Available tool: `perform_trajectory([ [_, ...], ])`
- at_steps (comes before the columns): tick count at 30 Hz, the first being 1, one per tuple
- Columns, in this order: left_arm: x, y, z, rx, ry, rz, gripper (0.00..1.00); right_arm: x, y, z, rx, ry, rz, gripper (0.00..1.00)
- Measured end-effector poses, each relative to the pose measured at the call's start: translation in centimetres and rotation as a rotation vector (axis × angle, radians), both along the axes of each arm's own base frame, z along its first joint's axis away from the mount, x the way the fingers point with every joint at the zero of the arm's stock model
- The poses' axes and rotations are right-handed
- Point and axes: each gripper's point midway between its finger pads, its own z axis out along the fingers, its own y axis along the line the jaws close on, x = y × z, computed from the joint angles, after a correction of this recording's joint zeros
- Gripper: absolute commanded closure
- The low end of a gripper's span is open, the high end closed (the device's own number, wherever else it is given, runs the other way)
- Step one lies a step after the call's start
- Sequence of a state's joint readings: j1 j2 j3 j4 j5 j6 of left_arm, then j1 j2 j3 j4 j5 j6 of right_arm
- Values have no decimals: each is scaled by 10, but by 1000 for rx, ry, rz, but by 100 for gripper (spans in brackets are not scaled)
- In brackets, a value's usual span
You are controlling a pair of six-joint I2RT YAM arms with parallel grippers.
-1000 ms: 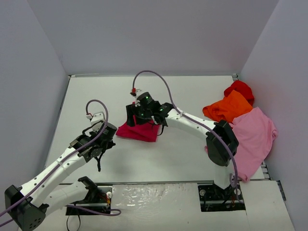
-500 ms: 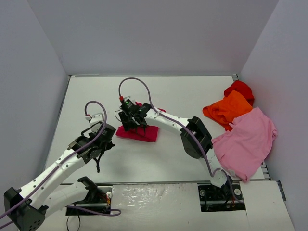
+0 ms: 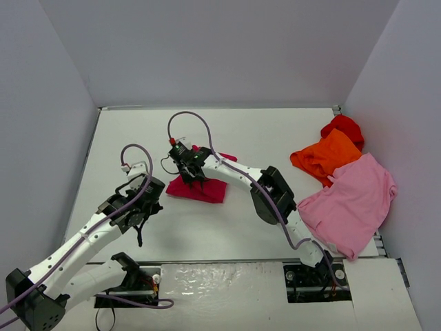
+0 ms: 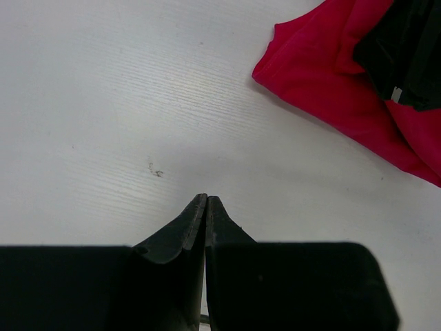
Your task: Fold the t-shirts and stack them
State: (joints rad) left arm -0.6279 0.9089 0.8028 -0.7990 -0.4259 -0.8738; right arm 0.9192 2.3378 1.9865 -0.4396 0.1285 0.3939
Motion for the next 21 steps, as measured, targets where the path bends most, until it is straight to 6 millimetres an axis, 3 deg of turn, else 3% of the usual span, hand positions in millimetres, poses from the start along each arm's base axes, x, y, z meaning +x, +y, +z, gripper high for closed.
perform_trajectory([
  [11,-4,5,-11,20,24,7,100,-1,1,5,11,3,4,100],
  [15,-4,5,-11,18,23,7,100,-4,5,22,47,1,18,100],
  [21,-3,3,-11,10,21,3,100,-10,15,63,132,-18,49,100],
])
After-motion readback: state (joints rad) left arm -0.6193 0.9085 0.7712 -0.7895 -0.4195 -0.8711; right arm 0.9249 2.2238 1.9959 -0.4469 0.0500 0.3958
